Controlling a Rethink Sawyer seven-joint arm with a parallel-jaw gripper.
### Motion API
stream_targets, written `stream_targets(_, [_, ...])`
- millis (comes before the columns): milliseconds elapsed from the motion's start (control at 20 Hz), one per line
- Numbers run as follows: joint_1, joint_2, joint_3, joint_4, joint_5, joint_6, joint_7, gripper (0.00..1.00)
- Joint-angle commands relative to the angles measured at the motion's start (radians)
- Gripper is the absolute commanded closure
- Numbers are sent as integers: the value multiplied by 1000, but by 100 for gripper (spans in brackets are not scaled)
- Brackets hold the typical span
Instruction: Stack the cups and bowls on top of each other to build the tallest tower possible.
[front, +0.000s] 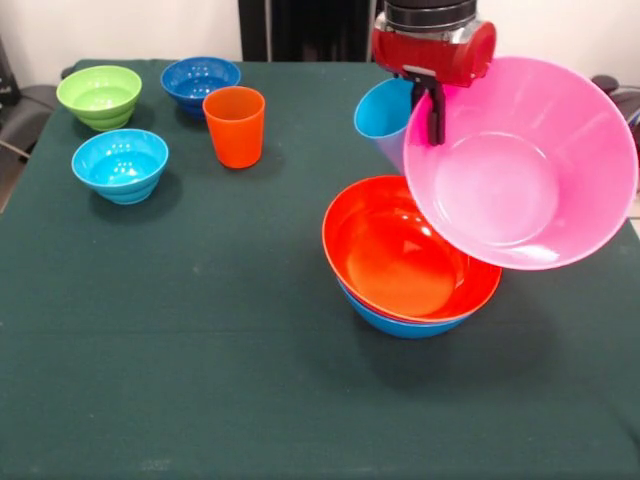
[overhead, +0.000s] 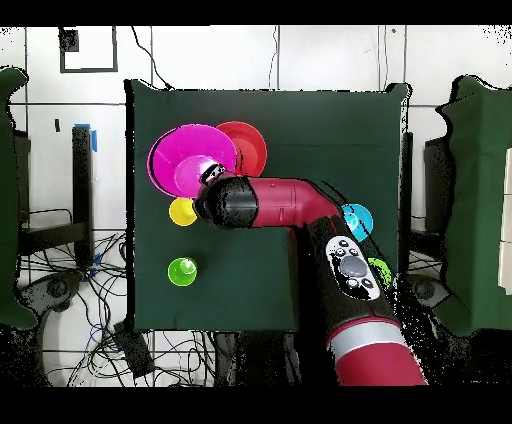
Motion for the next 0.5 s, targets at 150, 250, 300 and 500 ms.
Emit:
stream_targets(150, [-83, -4, 134, 60, -80, -1, -173, 100])
stream_targets(250, [-113, 0, 153, 64, -92, 4, -198, 100])
stream_targets(300, [-126, 0, 160, 64, -98, 11, -210, 100])
stream_targets(500, [-145, -6, 171, 65, -118, 23, -213, 100])
